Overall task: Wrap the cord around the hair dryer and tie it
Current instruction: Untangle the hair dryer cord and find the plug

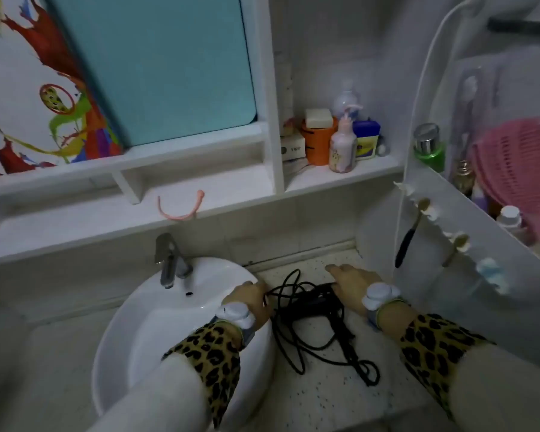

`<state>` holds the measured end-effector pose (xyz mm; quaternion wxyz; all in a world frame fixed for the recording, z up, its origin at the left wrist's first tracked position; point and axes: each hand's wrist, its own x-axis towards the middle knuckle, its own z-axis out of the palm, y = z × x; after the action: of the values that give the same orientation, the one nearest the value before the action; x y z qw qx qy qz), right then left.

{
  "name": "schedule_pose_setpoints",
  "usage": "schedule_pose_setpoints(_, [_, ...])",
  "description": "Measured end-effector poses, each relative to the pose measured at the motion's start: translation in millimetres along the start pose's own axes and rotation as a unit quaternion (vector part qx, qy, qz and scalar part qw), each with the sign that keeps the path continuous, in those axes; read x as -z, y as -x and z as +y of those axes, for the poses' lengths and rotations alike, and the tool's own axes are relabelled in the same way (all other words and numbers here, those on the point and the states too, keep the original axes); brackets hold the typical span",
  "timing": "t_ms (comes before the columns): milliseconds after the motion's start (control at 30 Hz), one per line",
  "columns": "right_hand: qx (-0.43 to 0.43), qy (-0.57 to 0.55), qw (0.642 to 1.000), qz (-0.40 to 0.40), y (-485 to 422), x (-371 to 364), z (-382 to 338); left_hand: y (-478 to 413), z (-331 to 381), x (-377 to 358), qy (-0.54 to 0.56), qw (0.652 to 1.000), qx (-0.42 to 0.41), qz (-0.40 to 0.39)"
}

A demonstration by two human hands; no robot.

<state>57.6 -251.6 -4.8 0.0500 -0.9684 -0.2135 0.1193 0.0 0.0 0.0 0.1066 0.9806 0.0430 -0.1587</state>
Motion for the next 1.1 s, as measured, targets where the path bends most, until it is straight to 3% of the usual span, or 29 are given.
schedule_pose_setpoints(367, [-0.012,-0.093,0.991,-0.097,-65.7,-65.4,24.8,-34.1,-8.9,-53.3,0.037,0.981,0.165,-0.095])
schedule_pose_setpoints(600, [-0.011,-0.131,0.967,-0.216,-73.2,-92.6,27.3,-52.0,-10.2,-74.3,0.056,0.967,0.179,-0.171])
schedule_pose_setpoints(800, [-0.078,-0.188,0.969,-0.142,-77.1,-98.6,28.7,-63.4,-9.2,-72.9,0.09,0.965,0.178,-0.167])
schedule_pose_setpoints(933, [-0.074,-0.214,0.974,-0.013,-78.4,-82.8,35.6,-69.6,0.3,-68.4,0.189,0.965,0.151,-0.097])
schedule_pose_setpoints(1000, [-0.057,-0.202,0.977,0.05,-79.5,-73.6,37.4,-72.4,10.2,-66.2,0.293,0.942,0.143,-0.079])
schedule_pose_setpoints(1100, [-0.044,-0.218,0.965,0.139,-80.8,-58.1,35.2,-78.0,25.6,-57.0,0.456,0.868,0.176,-0.089])
